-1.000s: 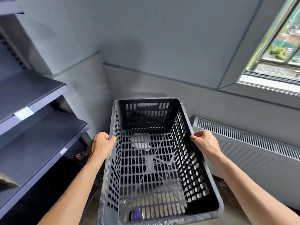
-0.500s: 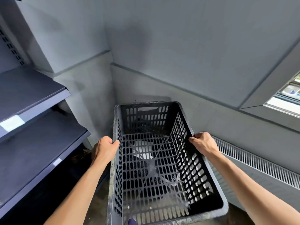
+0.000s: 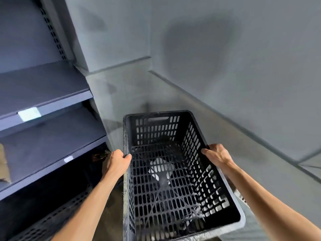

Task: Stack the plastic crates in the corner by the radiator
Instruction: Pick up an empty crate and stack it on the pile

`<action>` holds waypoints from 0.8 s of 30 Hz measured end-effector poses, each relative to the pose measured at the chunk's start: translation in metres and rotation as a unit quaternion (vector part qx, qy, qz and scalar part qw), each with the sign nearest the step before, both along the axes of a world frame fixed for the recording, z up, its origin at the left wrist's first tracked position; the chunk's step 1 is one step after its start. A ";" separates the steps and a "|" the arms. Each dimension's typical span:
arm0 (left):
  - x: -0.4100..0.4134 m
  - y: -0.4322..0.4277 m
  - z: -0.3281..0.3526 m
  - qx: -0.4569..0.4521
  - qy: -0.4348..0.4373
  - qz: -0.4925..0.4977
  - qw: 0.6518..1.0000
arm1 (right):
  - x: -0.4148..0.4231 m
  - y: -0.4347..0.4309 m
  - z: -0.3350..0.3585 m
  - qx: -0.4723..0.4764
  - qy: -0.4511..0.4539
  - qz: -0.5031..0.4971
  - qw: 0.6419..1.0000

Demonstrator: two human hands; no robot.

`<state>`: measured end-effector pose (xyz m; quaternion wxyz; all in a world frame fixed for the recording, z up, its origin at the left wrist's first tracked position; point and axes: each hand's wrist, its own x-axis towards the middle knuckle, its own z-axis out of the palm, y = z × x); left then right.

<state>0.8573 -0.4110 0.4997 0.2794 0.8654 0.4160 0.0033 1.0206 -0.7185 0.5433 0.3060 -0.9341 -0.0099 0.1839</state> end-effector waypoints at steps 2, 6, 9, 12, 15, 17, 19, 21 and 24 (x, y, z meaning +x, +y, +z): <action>-0.001 -0.012 -0.005 -0.016 0.013 0.032 0.999 | 0.021 -0.001 -0.006 0.000 0.017 0.028 0.999; -0.004 -0.041 -0.010 -0.025 0.028 0.092 0.995 | 0.062 -0.002 -0.016 0.024 0.051 0.091 0.994; -0.011 -0.063 -0.010 -0.042 0.030 0.135 0.990 | 0.081 0.005 -0.017 0.019 0.063 0.125 0.990; -0.014 -0.081 -0.008 -0.054 0.030 0.172 0.983 | 0.097 0.013 -0.019 0.007 0.058 0.160 0.985; -0.011 -0.092 -0.009 -0.085 0.030 0.194 0.977 | 0.111 0.018 -0.022 -0.017 0.057 0.183 0.981; -0.006 -0.097 -0.010 -0.094 0.030 0.204 0.974 | 0.120 0.021 -0.028 -0.028 0.059 0.189 0.980; 0.001 -0.102 -0.012 -0.096 0.036 0.206 0.973 | 0.128 0.022 -0.031 -0.049 0.057 0.199 0.977; 0.009 -0.108 -0.013 -0.096 0.042 0.204 0.973 | 0.135 0.021 -0.034 -0.071 0.052 0.211 0.974; 0.020 -0.115 -0.016 -0.097 0.057 0.201 0.973 | 0.144 0.019 -0.037 -0.087 0.051 0.217 0.971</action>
